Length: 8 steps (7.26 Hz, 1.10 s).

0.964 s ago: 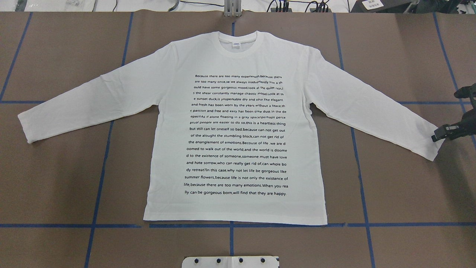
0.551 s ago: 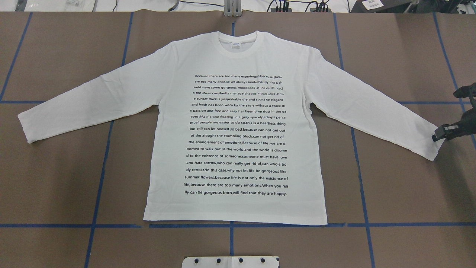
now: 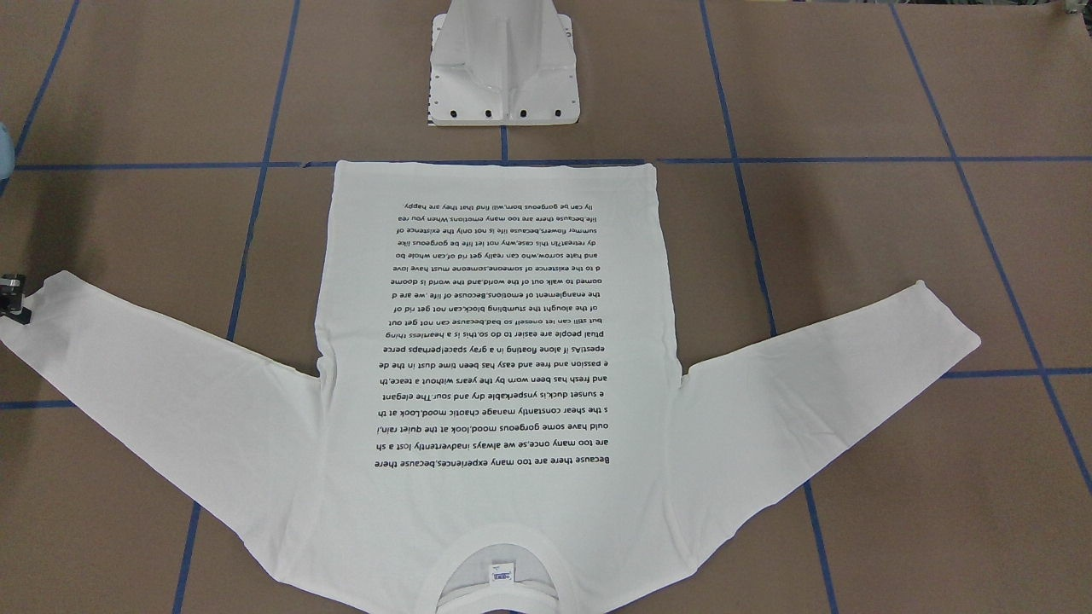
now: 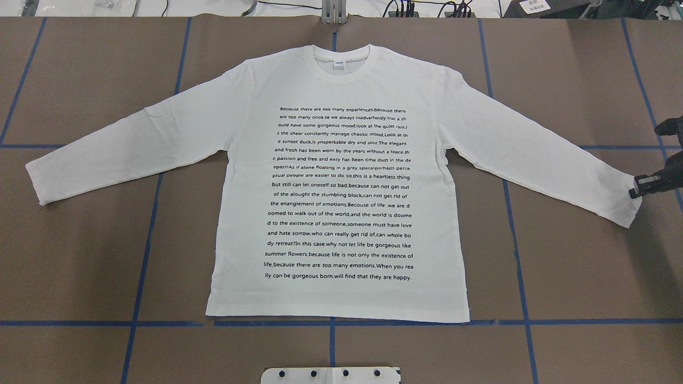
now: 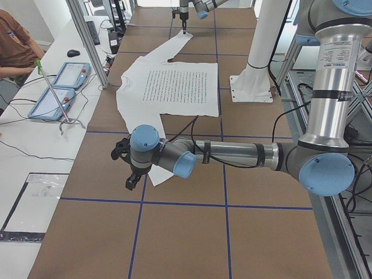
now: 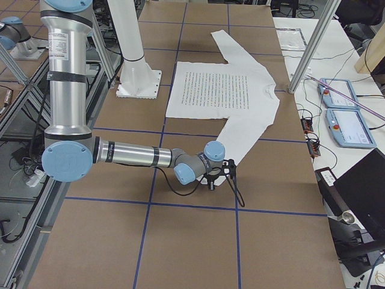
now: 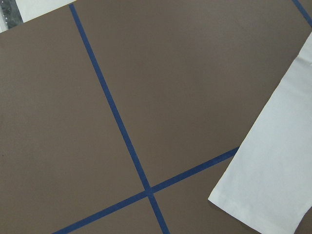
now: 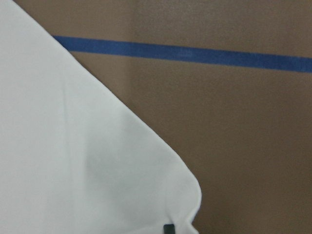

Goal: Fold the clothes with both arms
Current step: 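Move the right gripper toward the sleeve cuff nearest it, then grasp the sleeve with the right gripper and lift it across the shirt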

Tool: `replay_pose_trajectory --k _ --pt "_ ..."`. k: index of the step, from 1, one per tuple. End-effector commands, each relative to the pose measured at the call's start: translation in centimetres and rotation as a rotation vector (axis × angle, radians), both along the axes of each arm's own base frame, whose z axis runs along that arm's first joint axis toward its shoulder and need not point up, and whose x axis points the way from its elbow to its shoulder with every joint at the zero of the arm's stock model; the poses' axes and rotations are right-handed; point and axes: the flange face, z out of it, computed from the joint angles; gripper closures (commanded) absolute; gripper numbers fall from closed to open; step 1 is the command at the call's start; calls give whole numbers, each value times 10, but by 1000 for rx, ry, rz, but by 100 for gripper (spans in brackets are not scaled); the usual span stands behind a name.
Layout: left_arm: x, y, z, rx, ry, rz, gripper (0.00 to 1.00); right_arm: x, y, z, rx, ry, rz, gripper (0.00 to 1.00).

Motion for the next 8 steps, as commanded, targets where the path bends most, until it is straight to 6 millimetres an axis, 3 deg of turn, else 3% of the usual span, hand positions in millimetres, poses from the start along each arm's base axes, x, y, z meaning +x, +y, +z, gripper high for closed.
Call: replay_pose_trajectory --k 1,2,3,4,6,8 --pt "-1 0 0 -1 0 -2 0 6 -12 -73 46 -14 19 100" --pt "-1 0 0 -1 0 -2 0 4 -15 -102 84 -38 24 100" --pt "0 -1 -1 0 0 0 0 -4 -33 -135 111 -57 27 100" --pt "0 -1 0 -1 2 0 0 -19 -59 -185 71 -102 49 100" --pt "0 -1 5 -10 0 0 0 -46 -110 -306 6 -203 111 100" --pt "-1 0 5 -12 1 -4 0 -81 -135 -410 -18 -281 162 100"
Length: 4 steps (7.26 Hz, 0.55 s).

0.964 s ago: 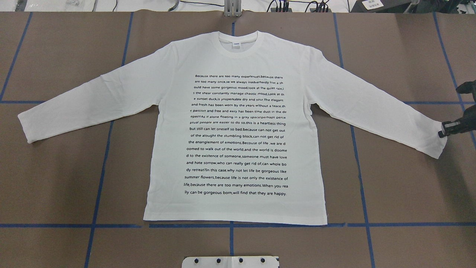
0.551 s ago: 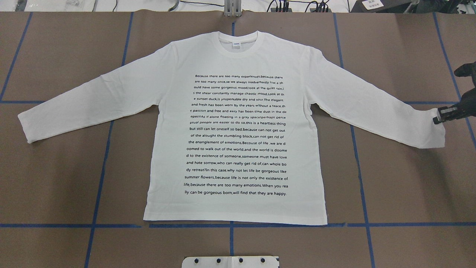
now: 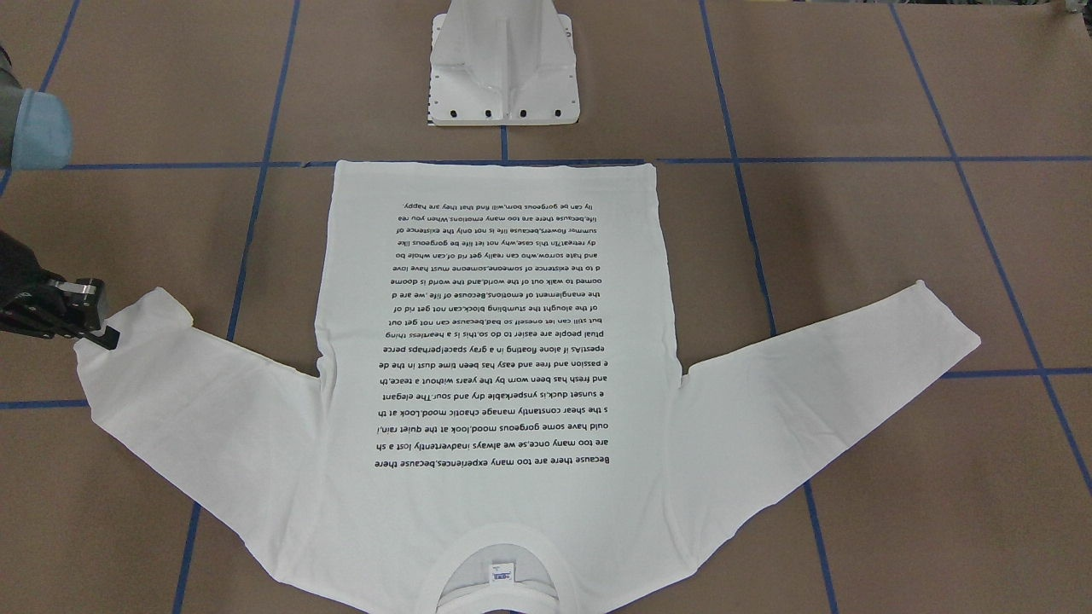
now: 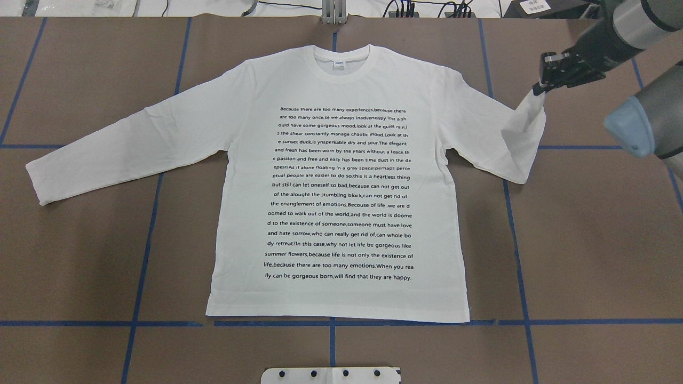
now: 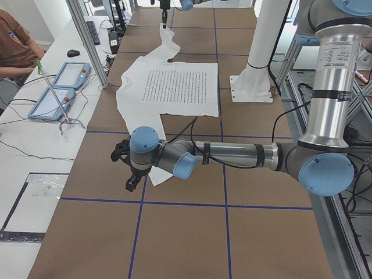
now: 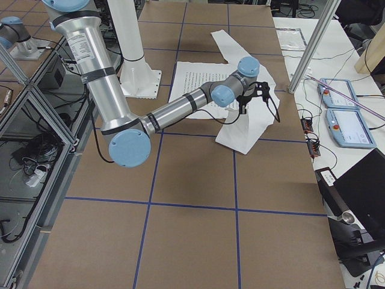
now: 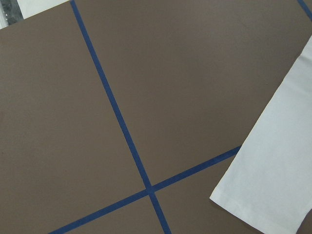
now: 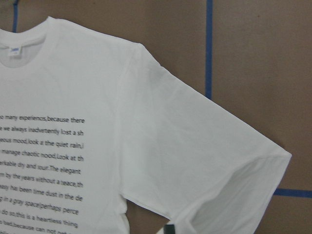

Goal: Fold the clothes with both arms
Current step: 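Grasp the sleeve with the right gripper and lift it across the shirt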

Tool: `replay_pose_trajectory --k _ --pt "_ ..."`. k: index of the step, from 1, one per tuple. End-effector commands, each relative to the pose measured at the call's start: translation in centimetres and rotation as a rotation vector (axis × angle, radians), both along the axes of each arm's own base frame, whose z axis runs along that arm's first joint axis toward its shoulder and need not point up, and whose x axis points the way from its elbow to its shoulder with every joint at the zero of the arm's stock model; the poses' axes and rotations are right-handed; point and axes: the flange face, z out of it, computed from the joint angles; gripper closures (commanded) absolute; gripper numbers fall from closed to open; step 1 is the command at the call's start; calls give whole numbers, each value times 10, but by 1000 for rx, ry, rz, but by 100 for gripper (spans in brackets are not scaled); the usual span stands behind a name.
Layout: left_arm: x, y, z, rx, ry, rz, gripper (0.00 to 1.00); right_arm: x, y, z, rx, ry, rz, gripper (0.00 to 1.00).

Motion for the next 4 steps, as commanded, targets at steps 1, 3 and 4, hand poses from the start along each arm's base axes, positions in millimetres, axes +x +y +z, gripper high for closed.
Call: replay_pose_trajectory --k 1,3,4 --pt "0 1 1 1 -1 -1 0 -42 -23 -120 33 -87 17 100" --pt "-1 2 1 -1 0 -2 0 -118 -39 -202 30 -119 -10 100" --pt "-1 2 0 1 0 -3 0 -159 -49 -239 42 -113 -35 100"
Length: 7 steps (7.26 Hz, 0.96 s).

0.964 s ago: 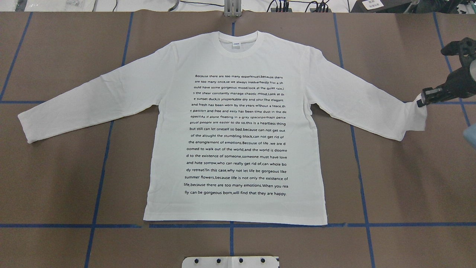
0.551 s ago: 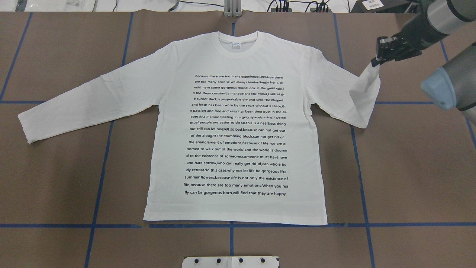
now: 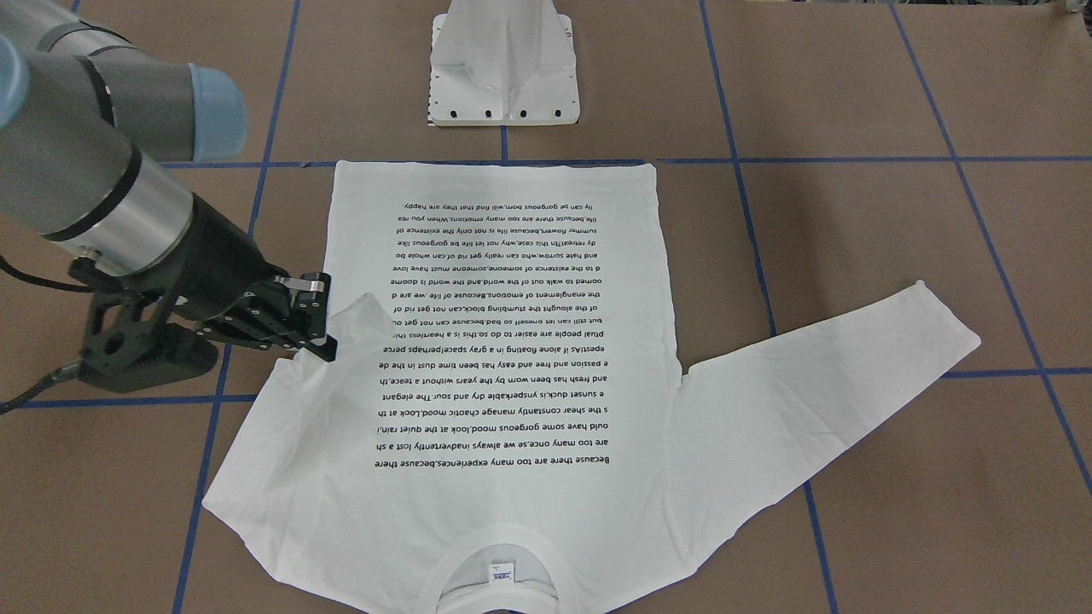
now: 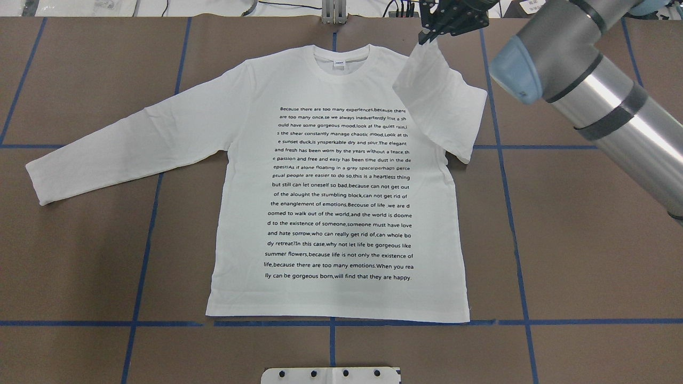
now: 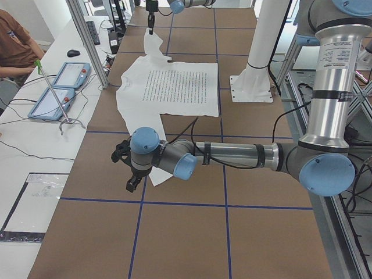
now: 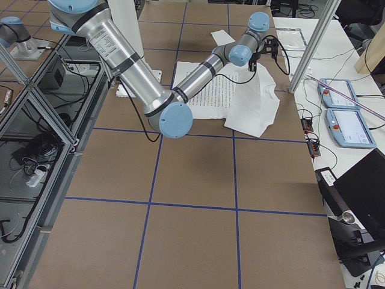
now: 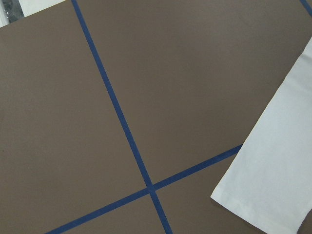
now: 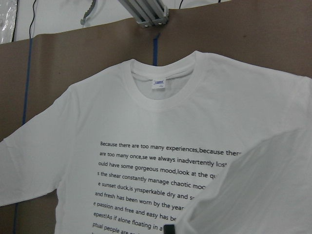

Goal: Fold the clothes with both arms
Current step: 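Grasp the sleeve with the right gripper and lift it across the shirt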

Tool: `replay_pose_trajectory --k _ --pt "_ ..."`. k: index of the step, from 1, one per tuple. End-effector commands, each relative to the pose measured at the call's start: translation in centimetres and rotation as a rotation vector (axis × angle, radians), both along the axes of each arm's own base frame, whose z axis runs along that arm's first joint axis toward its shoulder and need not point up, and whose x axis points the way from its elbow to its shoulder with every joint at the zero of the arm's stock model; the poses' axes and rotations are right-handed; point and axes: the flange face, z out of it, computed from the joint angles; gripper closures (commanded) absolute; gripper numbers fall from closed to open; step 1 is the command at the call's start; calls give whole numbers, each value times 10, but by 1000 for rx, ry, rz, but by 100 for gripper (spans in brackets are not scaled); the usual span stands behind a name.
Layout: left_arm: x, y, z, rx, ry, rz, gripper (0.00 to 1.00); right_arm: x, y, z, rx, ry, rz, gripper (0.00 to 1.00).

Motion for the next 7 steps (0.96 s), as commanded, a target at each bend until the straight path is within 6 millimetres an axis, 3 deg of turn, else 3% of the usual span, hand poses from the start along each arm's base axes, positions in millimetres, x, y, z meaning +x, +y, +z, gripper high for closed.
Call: replay_pose_trajectory --k 1,2,3,4,6,7 --pt "0 1 -1 0 1 -3 0 -92 -26 -88 6 13 -53 100" --pt "0 1 -2 1 2 -5 0 -130 -21 -113 28 38 -54 100" --pt "0 1 -2 1 2 -5 0 -164 -1 -111 46 46 -82 100" --pt "0 1 -2 1 2 -5 0 -181 3 -106 47 63 -87 100" --pt "0 1 -1 -1 2 -5 0 -217 4 -78 48 120 -75 100" --pt "0 1 -1 -1 2 -5 0 -247 -5 -57 39 134 -88 100"
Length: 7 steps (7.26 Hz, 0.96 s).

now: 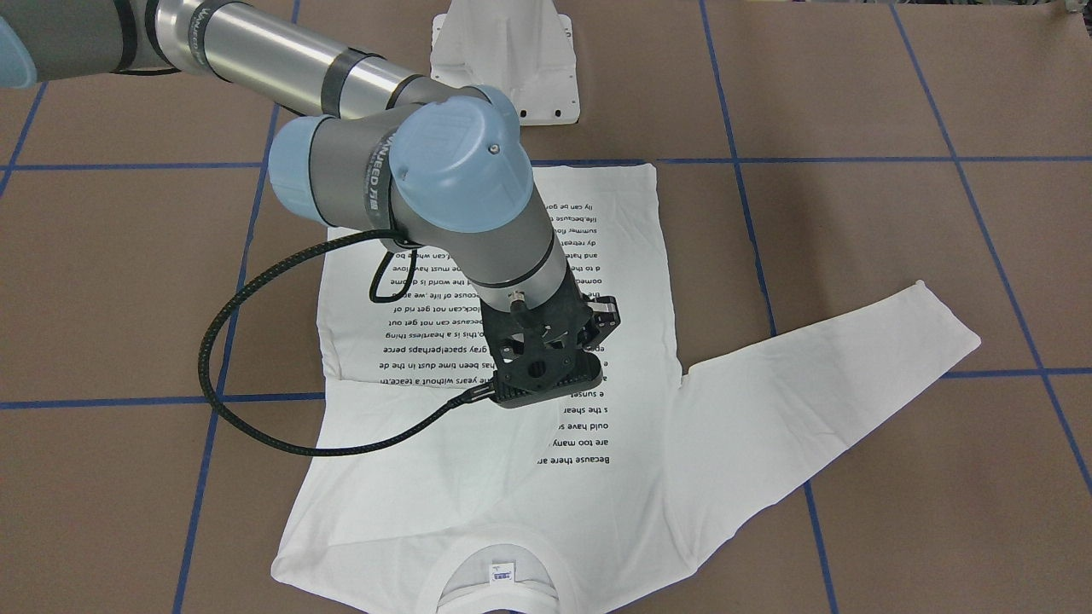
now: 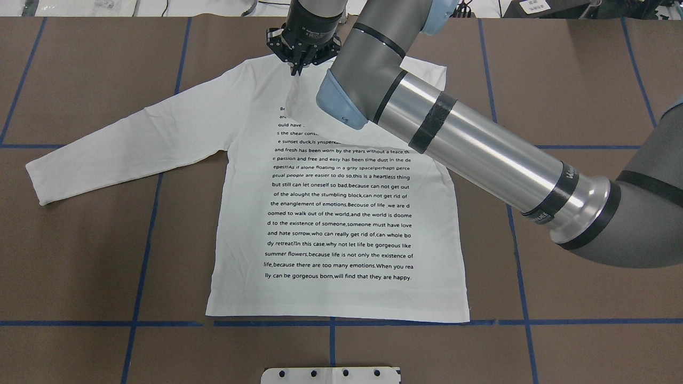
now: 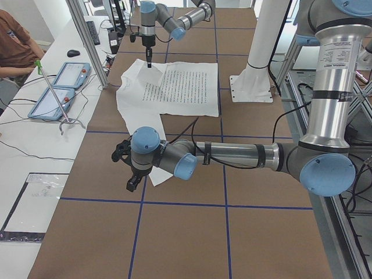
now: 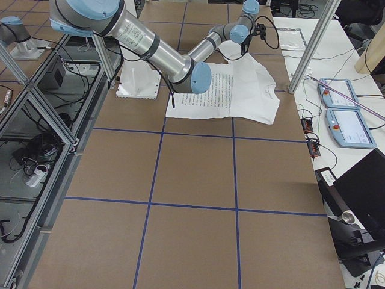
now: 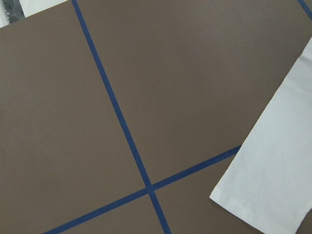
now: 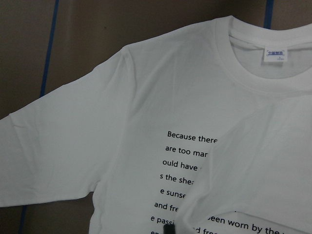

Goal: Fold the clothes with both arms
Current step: 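Lay the sleeve over the shirt near the collar with the right gripper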

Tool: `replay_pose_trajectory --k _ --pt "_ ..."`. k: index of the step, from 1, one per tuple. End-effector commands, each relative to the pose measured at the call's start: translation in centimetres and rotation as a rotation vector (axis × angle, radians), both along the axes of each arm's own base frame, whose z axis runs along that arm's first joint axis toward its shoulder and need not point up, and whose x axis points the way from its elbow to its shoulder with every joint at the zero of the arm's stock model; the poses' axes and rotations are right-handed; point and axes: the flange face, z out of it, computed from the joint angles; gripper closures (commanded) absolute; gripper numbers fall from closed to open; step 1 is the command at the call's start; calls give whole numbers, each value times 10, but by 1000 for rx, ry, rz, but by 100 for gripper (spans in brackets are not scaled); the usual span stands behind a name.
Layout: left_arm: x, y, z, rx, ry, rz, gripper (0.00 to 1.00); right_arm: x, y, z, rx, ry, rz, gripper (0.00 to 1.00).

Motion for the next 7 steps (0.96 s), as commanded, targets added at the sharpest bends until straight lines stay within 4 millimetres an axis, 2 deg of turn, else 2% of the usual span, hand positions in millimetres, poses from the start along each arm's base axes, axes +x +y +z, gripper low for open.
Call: replay_pose_trajectory --k 1,2,4,5,6,7 --pt "0 0 -1 1 0 0 0 -65 -13 26 -1 68 9 100" --pt "0 -1 -1 -1 1 -2 0 -82 -18 40 44 65 41 100" --pt "0 -5 -5 5 0 -3 0 -109 6 -1 155 25 108 100" --pt "0 -10 -8 9 0 -4 0 -113 11 -17 201 3 159 23" --pt "0 -10 -7 8 0 -3 0 -112 11 -29 210 -6 193 1" --pt "0 -10 -2 -1 -1 -3 0 -111 11 -38 216 -12 211 1"
